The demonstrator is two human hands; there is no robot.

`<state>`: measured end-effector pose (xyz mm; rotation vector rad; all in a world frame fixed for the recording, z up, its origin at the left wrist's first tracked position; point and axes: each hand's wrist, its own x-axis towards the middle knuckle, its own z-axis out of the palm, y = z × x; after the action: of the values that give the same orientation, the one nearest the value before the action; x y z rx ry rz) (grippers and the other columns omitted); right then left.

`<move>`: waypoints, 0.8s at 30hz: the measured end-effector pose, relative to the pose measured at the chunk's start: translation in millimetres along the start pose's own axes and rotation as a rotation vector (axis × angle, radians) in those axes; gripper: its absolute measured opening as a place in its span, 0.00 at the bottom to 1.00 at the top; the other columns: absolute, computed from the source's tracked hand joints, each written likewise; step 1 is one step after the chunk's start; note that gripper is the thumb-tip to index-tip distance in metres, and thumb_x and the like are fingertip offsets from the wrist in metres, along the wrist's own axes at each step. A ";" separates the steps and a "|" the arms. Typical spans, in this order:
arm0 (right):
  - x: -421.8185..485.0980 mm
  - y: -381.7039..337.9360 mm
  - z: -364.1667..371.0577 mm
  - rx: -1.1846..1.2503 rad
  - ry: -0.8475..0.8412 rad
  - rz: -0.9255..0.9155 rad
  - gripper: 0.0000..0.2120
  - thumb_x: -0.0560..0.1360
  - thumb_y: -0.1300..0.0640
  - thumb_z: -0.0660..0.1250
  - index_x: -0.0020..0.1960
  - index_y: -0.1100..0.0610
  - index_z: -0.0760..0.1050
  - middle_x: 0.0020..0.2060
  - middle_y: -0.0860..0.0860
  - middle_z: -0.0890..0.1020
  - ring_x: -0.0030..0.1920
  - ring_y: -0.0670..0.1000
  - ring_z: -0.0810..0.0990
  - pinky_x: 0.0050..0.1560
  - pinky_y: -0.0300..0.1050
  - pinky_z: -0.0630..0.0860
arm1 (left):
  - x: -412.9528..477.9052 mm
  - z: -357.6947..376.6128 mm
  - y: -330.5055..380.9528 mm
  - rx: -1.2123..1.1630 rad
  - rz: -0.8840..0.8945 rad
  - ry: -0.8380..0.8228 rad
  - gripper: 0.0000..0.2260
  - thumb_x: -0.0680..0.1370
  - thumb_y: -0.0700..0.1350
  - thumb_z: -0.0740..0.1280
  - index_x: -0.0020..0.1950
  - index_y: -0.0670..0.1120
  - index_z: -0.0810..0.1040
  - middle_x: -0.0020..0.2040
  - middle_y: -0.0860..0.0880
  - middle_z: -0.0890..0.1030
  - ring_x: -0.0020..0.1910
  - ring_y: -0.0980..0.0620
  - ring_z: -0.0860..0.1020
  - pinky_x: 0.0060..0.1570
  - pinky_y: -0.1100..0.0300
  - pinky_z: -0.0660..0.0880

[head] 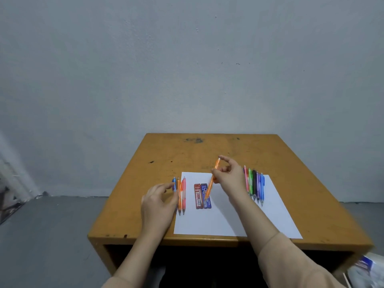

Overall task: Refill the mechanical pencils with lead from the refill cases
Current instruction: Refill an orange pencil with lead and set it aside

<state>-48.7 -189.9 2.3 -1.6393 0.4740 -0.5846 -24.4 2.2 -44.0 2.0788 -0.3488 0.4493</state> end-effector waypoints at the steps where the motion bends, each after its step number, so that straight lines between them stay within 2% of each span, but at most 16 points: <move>1: 2.5 2.1 -2.5 -0.050 -0.026 0.014 0.23 0.72 0.68 0.68 0.66 0.57 0.72 0.34 0.54 0.74 0.36 0.52 0.77 0.38 0.46 0.80 | 2.5 -2.4 -2.4 0.039 -0.016 -0.011 0.11 0.74 0.50 0.71 0.55 0.51 0.82 0.51 0.59 0.78 0.55 0.56 0.75 0.59 0.47 0.72; 3: 5.5 5.9 -6.3 -0.140 -0.053 0.037 0.23 0.73 0.68 0.67 0.66 0.58 0.71 0.34 0.53 0.73 0.36 0.52 0.76 0.38 0.46 0.80 | 6.5 -6.3 -7.1 0.151 -0.061 -0.044 0.13 0.75 0.51 0.68 0.58 0.51 0.80 0.57 0.54 0.79 0.61 0.54 0.73 0.64 0.50 0.66; 7: 9.9 14.6 -9.0 -0.315 -0.096 0.098 0.22 0.74 0.65 0.66 0.67 0.57 0.71 0.34 0.52 0.76 0.38 0.53 0.79 0.46 0.52 0.79 | 10.6 -7.7 -18.3 0.336 -0.121 -0.136 0.16 0.78 0.52 0.63 0.64 0.51 0.76 0.63 0.52 0.76 0.65 0.53 0.69 0.66 0.52 0.61; 10: 10.0 20.5 -8.8 -0.419 -0.151 0.137 0.21 0.74 0.62 0.66 0.67 0.56 0.72 0.35 0.52 0.78 0.37 0.52 0.78 0.39 0.45 0.75 | 11.4 -6.4 -19.4 0.417 -0.159 -0.179 0.18 0.80 0.53 0.60 0.69 0.51 0.72 0.68 0.52 0.72 0.70 0.52 0.64 0.70 0.51 0.57; 12: 10.1 23.4 -9.1 -0.466 -0.175 0.144 0.22 0.74 0.59 0.67 0.67 0.56 0.72 0.39 0.54 0.79 0.42 0.54 0.79 0.41 0.43 0.73 | 11.8 -5.2 -18.1 0.464 -0.171 -0.206 0.19 0.80 0.54 0.58 0.71 0.51 0.70 0.71 0.52 0.69 0.72 0.52 0.62 0.72 0.50 0.54; 15: 13.8 24.8 -8.9 -0.499 -0.179 0.150 0.22 0.74 0.58 0.68 0.67 0.57 0.72 0.43 0.54 0.80 0.44 0.54 0.79 0.44 0.42 0.72 | 12.4 -3.1 -19.4 0.501 -0.176 -0.250 0.21 0.81 0.54 0.56 0.72 0.51 0.67 0.73 0.52 0.66 0.73 0.52 0.60 0.72 0.51 0.52; 19: 18.3 24.7 -8.1 -0.578 -0.196 0.153 0.22 0.74 0.57 0.68 0.68 0.57 0.72 0.54 0.57 0.81 0.46 0.52 0.77 0.46 0.42 0.72 | 10.8 -2.3 -21.2 0.536 -0.176 -0.288 0.21 0.81 0.55 0.55 0.74 0.51 0.65 0.75 0.52 0.63 0.74 0.52 0.58 0.72 0.51 0.53; 22: 18.9 25.6 -6.8 -0.621 -0.216 0.154 0.22 0.74 0.58 0.67 0.67 0.57 0.72 0.54 0.56 0.80 0.44 0.52 0.77 0.43 0.41 0.72 | 9.1 -1.9 -20.0 0.559 -0.164 -0.276 0.21 0.81 0.55 0.55 0.74 0.51 0.65 0.74 0.52 0.64 0.74 0.52 0.59 0.72 0.52 0.53; 24: 19.4 26.2 -5.4 -0.650 -0.226 0.152 0.20 0.74 0.59 0.67 0.66 0.57 0.74 0.51 0.56 0.81 0.41 0.51 0.78 0.39 0.40 0.72 | 9.0 -1.5 -19.3 0.565 -0.159 -0.268 0.21 0.81 0.54 0.55 0.74 0.51 0.65 0.74 0.52 0.64 0.74 0.52 0.59 0.72 0.52 0.54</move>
<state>-36.3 -209.7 -21.0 -2.2278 0.6552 -0.1214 -8.6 12.8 -53.7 2.7056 -0.2225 0.1804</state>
